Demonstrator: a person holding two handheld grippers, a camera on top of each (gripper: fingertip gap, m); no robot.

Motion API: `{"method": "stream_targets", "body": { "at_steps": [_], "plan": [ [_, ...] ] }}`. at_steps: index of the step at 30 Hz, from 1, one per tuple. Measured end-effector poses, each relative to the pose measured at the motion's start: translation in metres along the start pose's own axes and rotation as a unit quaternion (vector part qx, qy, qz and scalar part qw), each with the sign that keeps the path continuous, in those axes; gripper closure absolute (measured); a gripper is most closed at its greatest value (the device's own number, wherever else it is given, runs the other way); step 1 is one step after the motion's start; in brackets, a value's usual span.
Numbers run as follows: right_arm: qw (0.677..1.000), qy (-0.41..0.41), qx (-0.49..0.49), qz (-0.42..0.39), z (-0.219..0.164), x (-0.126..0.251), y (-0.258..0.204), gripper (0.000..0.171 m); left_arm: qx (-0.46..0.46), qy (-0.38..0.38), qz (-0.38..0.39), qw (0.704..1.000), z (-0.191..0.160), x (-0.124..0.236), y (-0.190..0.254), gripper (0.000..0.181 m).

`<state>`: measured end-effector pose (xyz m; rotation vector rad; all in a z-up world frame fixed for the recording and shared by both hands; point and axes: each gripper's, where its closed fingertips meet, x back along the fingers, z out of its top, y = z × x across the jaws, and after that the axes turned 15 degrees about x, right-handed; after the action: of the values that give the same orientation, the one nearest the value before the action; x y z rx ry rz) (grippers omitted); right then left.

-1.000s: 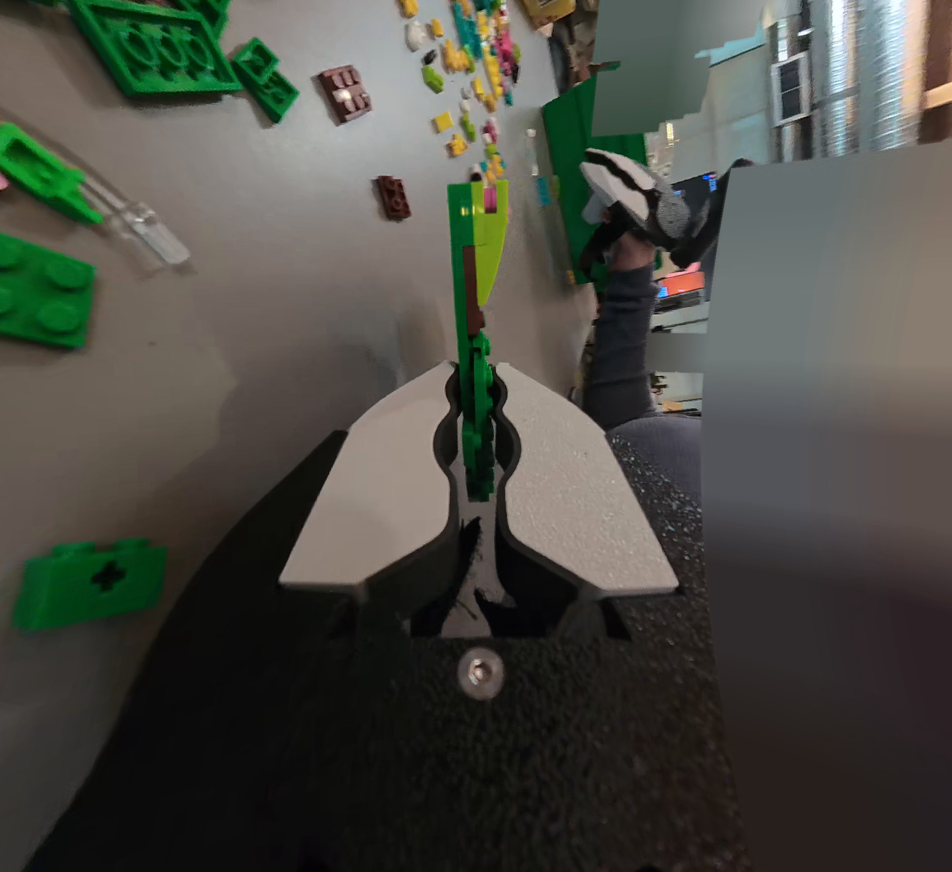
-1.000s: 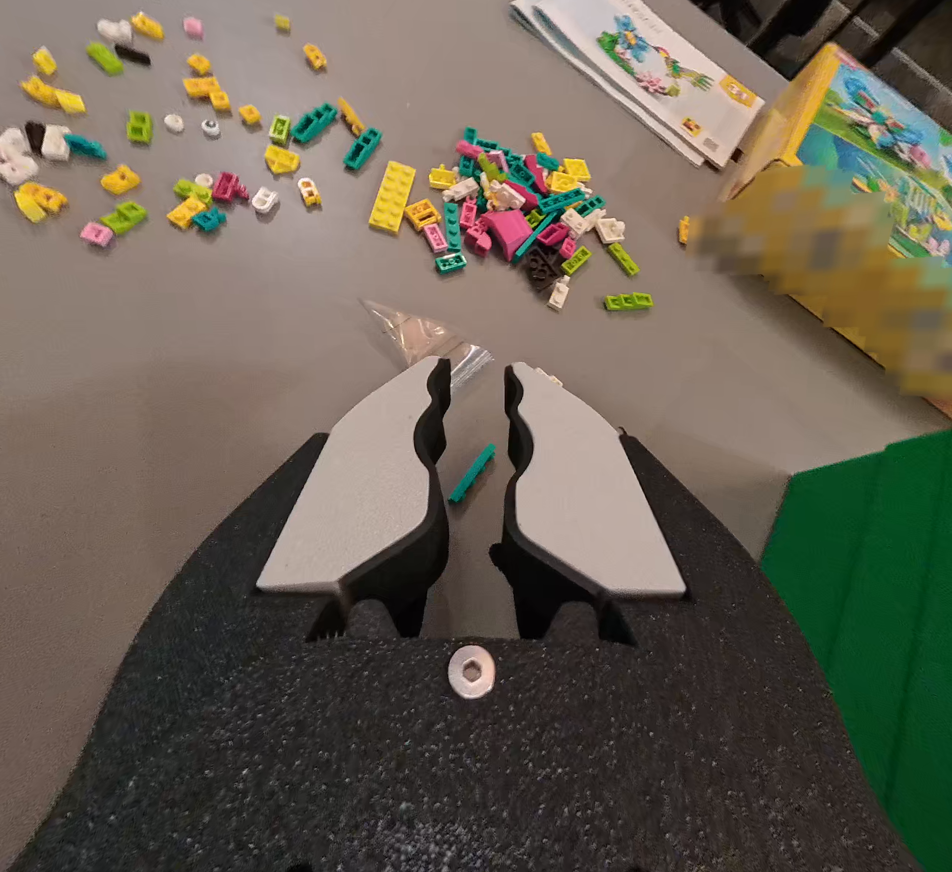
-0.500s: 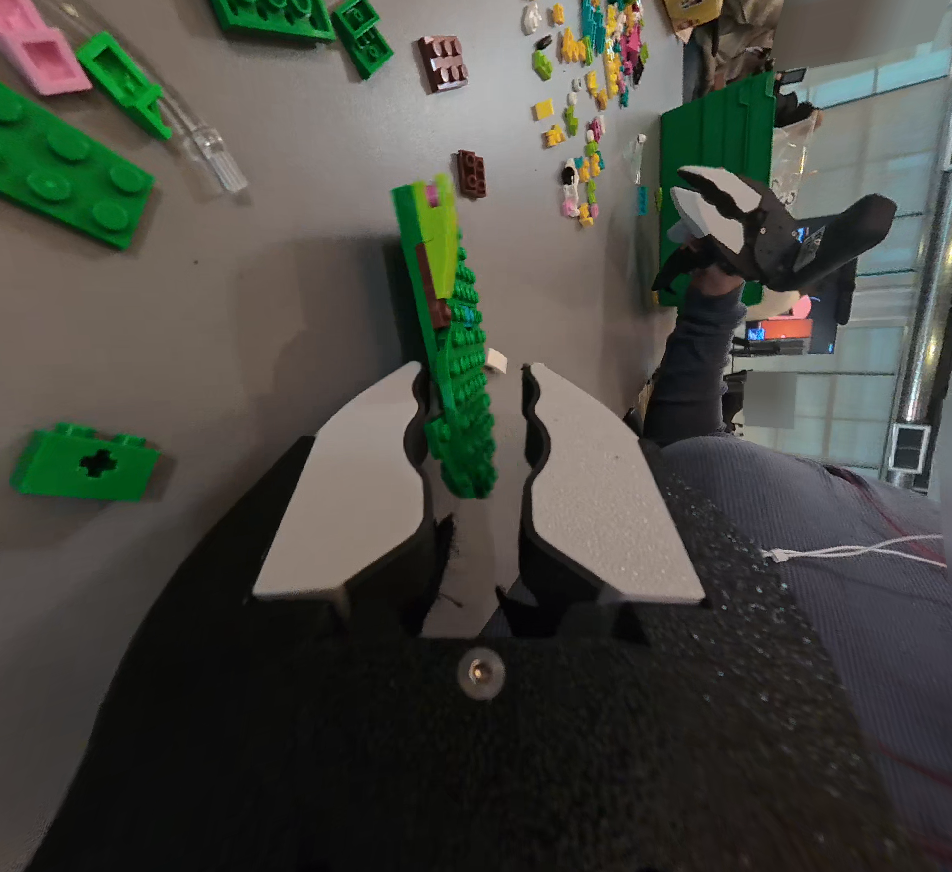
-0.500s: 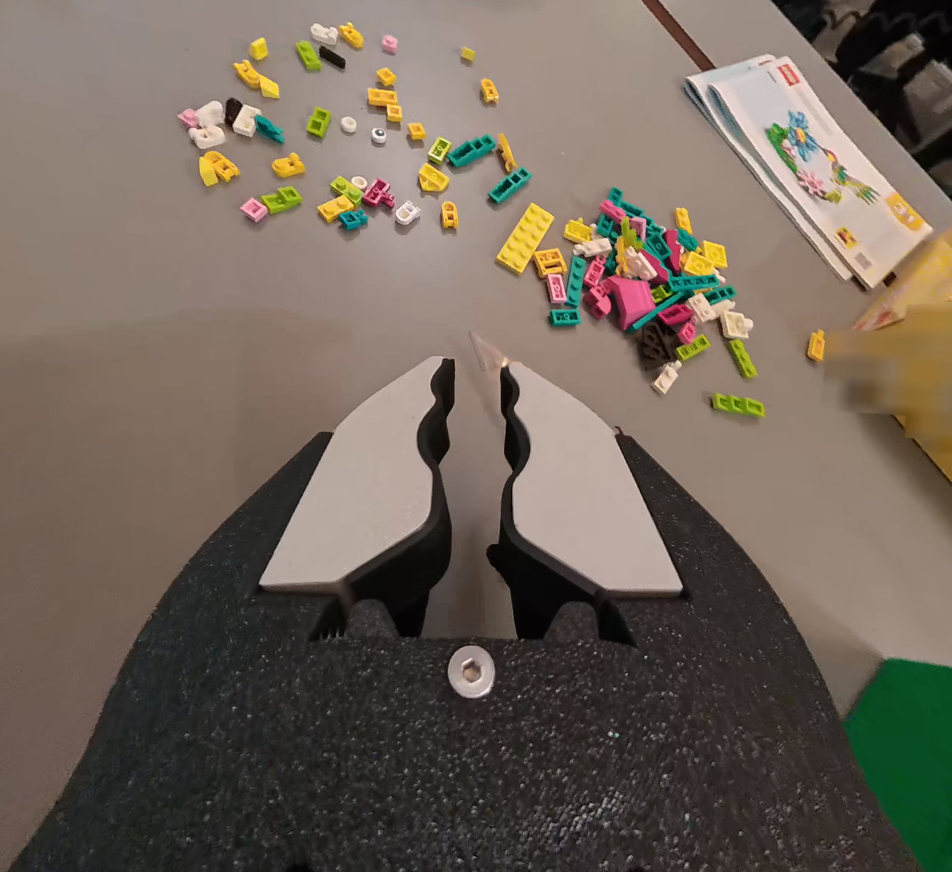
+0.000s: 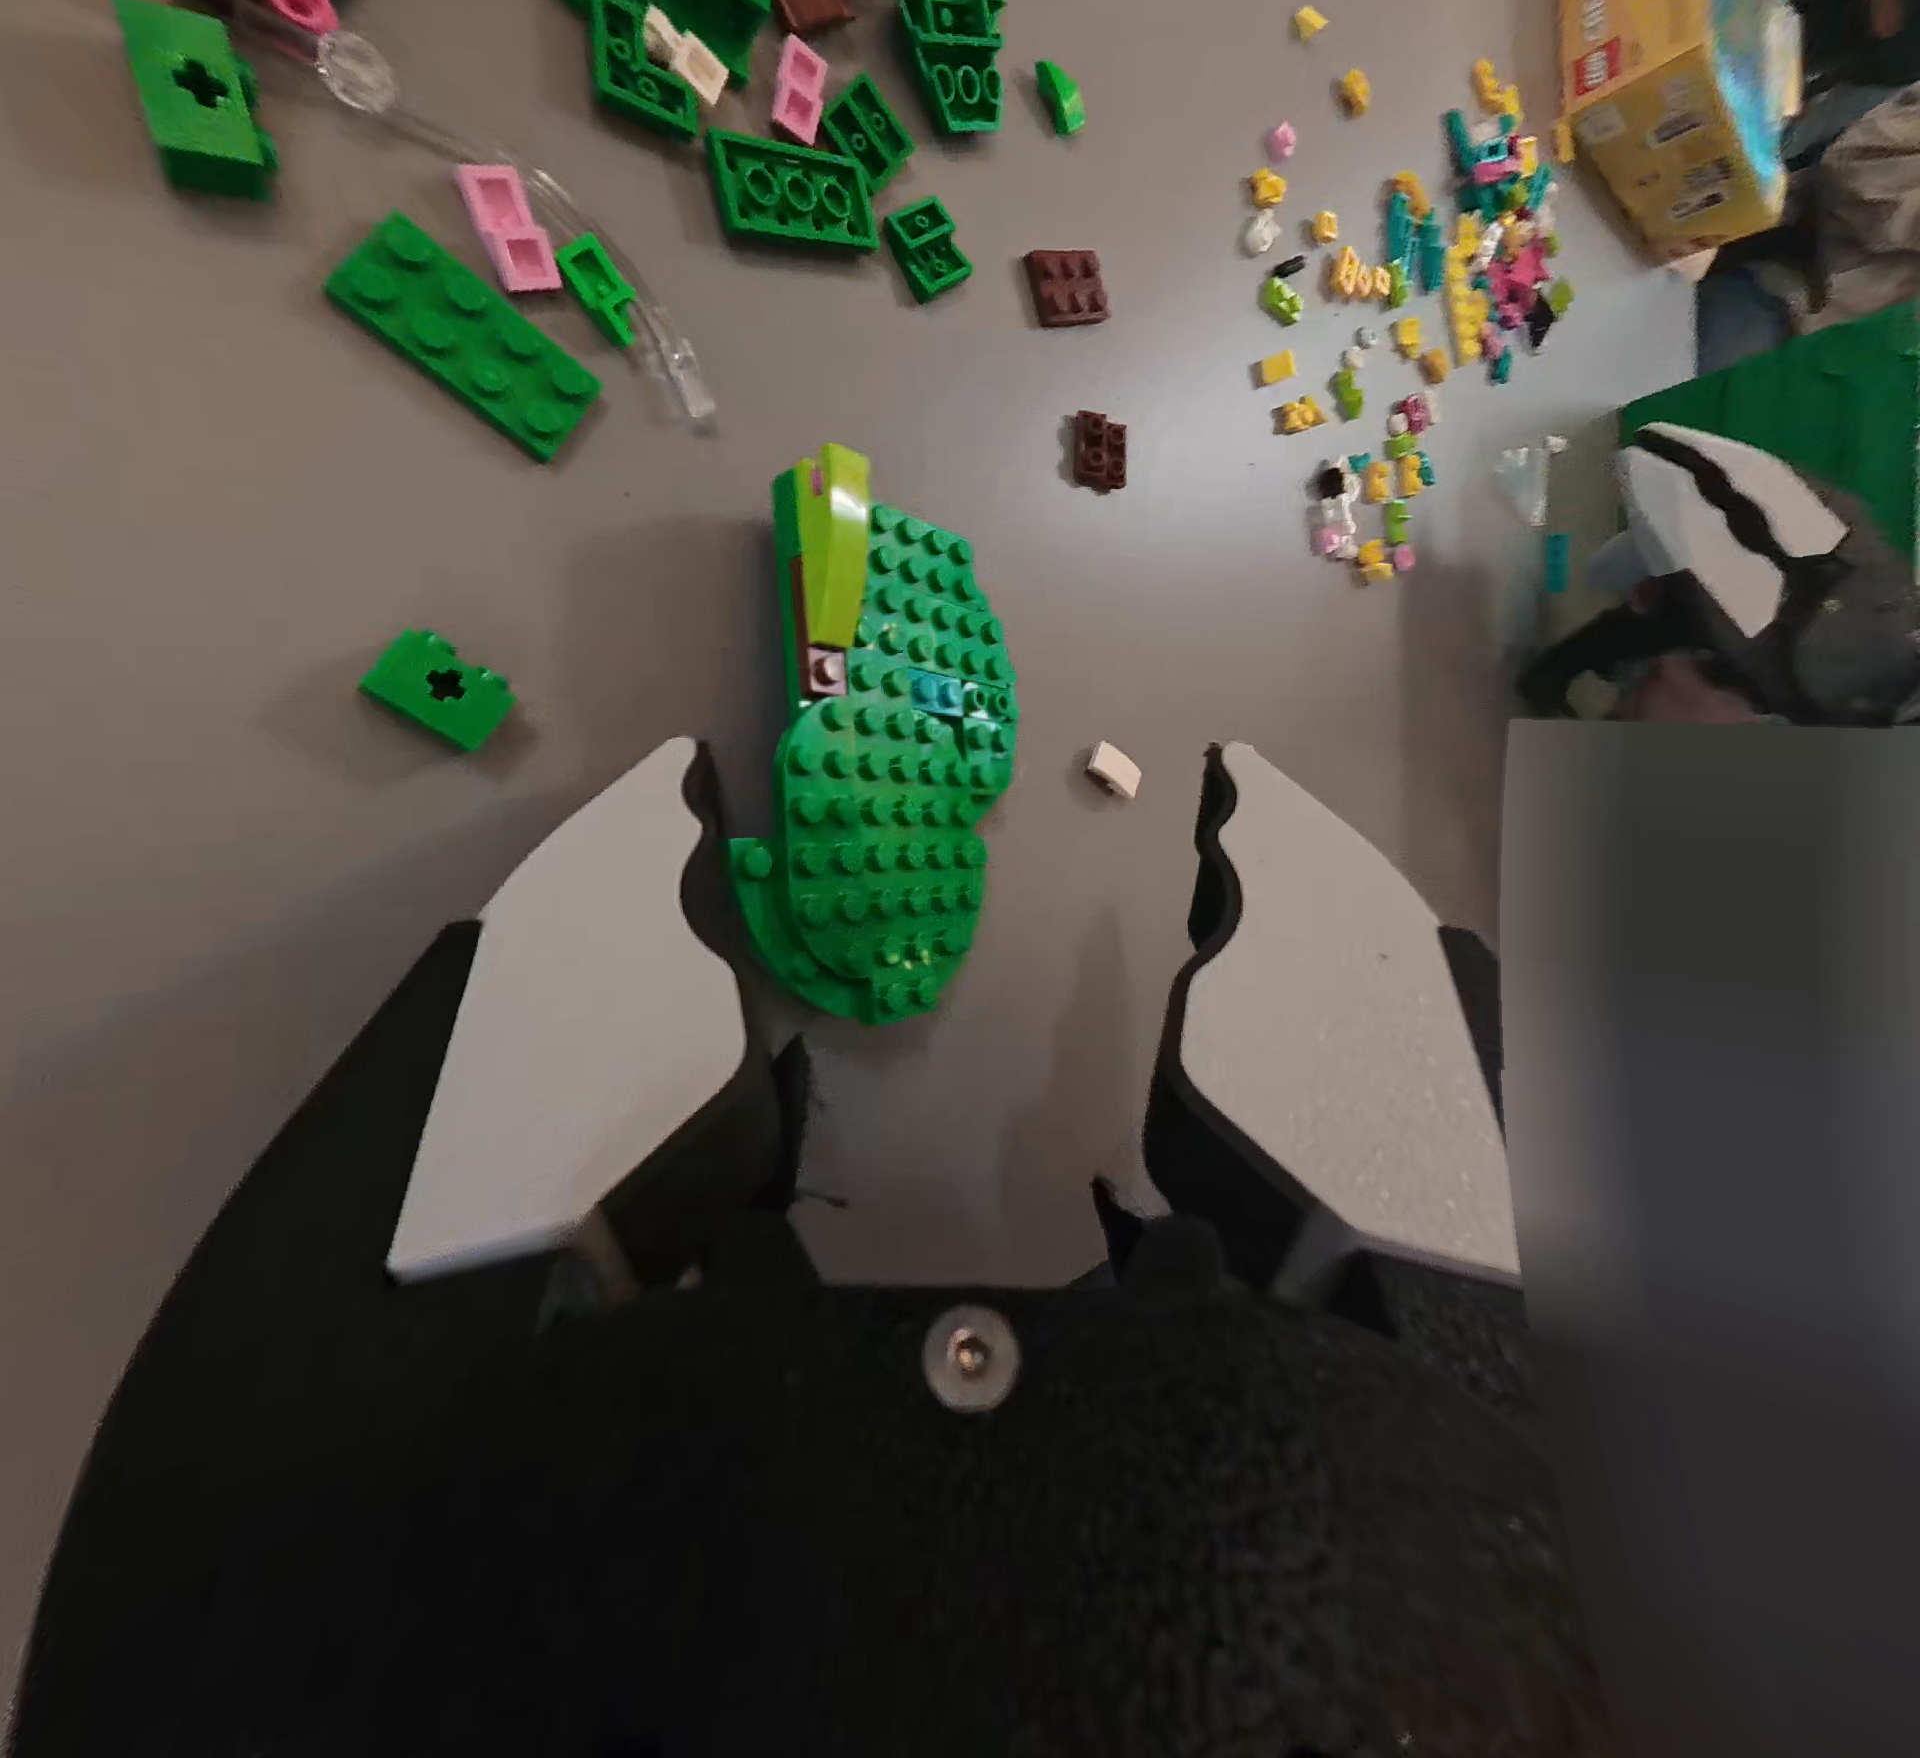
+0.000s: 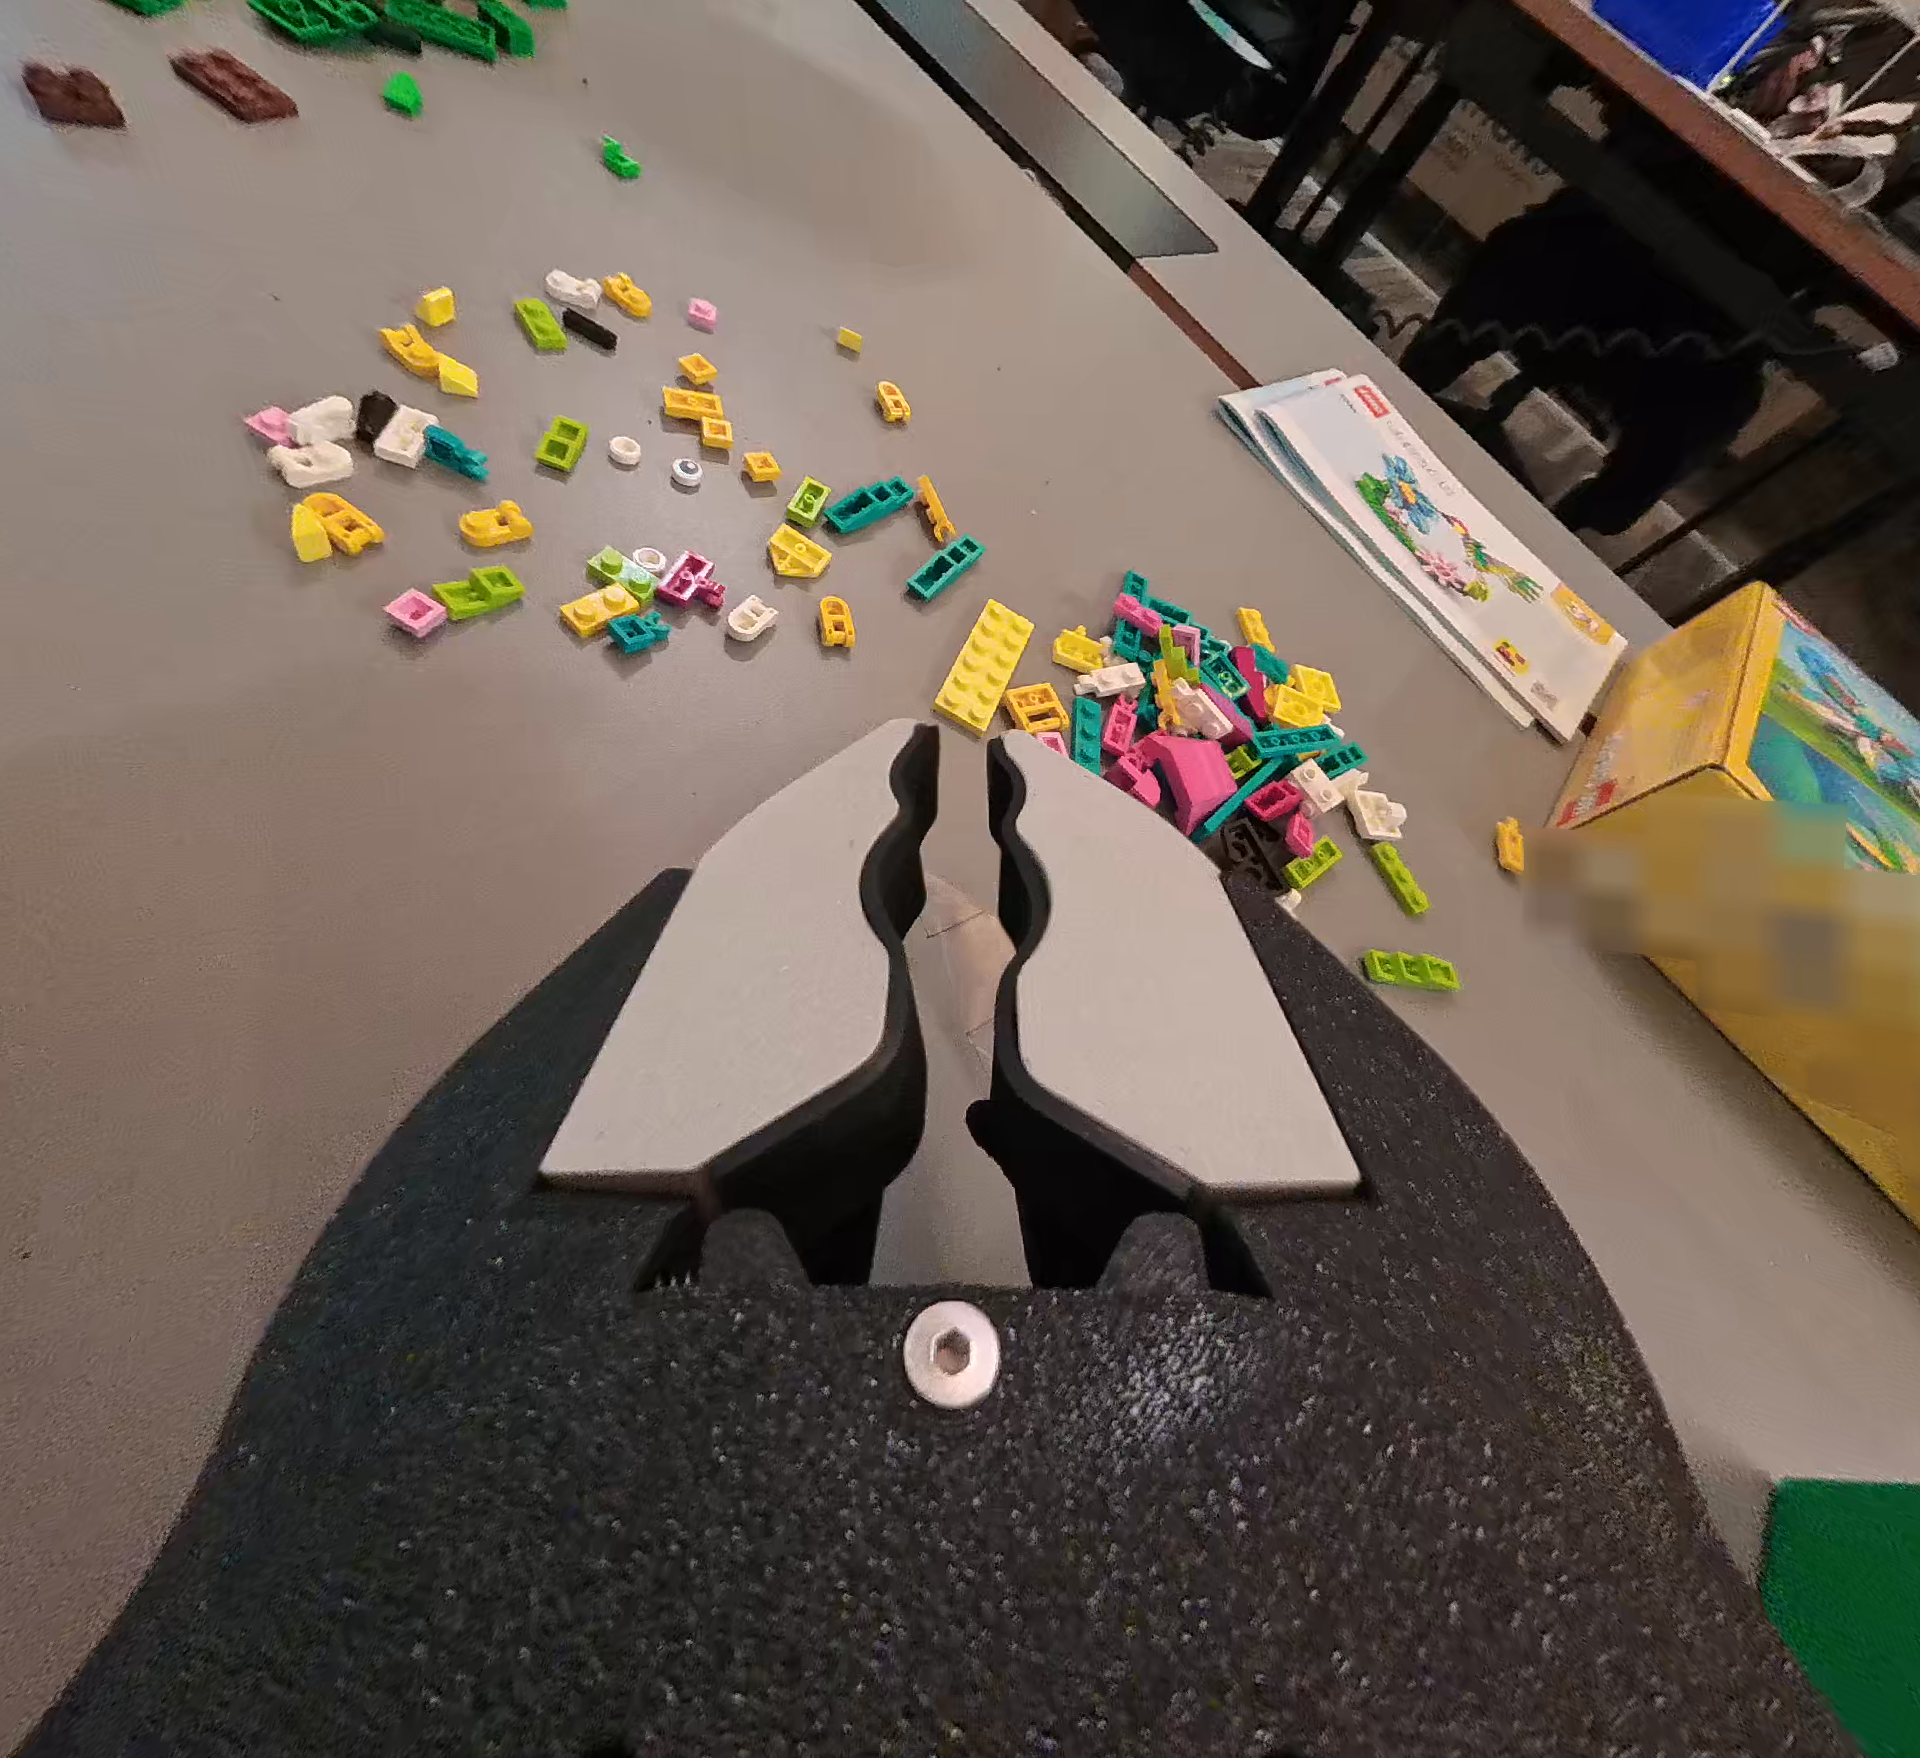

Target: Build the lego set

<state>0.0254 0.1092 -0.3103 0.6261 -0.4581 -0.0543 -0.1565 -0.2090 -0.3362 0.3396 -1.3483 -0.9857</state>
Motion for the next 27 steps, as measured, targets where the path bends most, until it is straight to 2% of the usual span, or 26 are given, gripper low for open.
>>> {"method": "stream_targets", "body": {
  "at_steps": [6,9,11,14,17,19,21,23,25,27],
  "plan": [
    [0.999,-0.010,-0.023,0.026,-0.002,-0.006,-0.009,0.163,-0.018,-0.025,0.039,0.999,-0.006,0.000,-0.001,0.085],
    [0.998,-0.023,-0.036,0.043,-0.004,-0.004,-0.012,0.159,-0.029,-0.066,0.049,0.996,-0.017,0.003,0.003,0.073],
    [0.997,-0.028,-0.047,0.052,-0.002,0.001,-0.013,0.157,-0.037,-0.085,0.046,0.995,-0.024,0.007,0.006,0.070],
    [0.996,-0.033,-0.056,0.061,0.011,0.025,-0.012,0.150,-0.062,-0.066,0.057,0.994,-0.017,0.015,0.011,0.071],
    [0.997,-0.049,-0.042,0.038,0.027,0.078,0.002,0.143,-0.100,-0.021,0.057,0.993,0.002,0.024,0.027,0.076],
    [0.994,-0.102,-0.016,-0.046,0.016,0.133,0.042,0.143,-0.128,0.007,0.036,0.991,0.012,0.027,0.045,0.079],
    [0.976,-0.163,-0.027,-0.143,-0.011,0.202,0.091,0.146,-0.149,0.027,0.012,0.988,0.018,0.027,0.063,0.084],
    [0.955,-0.214,-0.073,-0.192,-0.052,0.263,0.127,0.138,-0.178,0.020,-0.031,0.983,0.016,0.020,0.082,0.087],
    [0.946,-0.260,-0.095,-0.166,-0.099,0.299,0.145,0.121,-0.192,-0.019,-0.089,0.977,0.005,0.008,0.102,0.087],
    [0.940,-0.299,-0.086,-0.142,-0.142,0.316,0.164,0.106,-0.194,-0.053,-0.129,0.971,-0.005,-0.006,0.119,0.086]
  ]
}}
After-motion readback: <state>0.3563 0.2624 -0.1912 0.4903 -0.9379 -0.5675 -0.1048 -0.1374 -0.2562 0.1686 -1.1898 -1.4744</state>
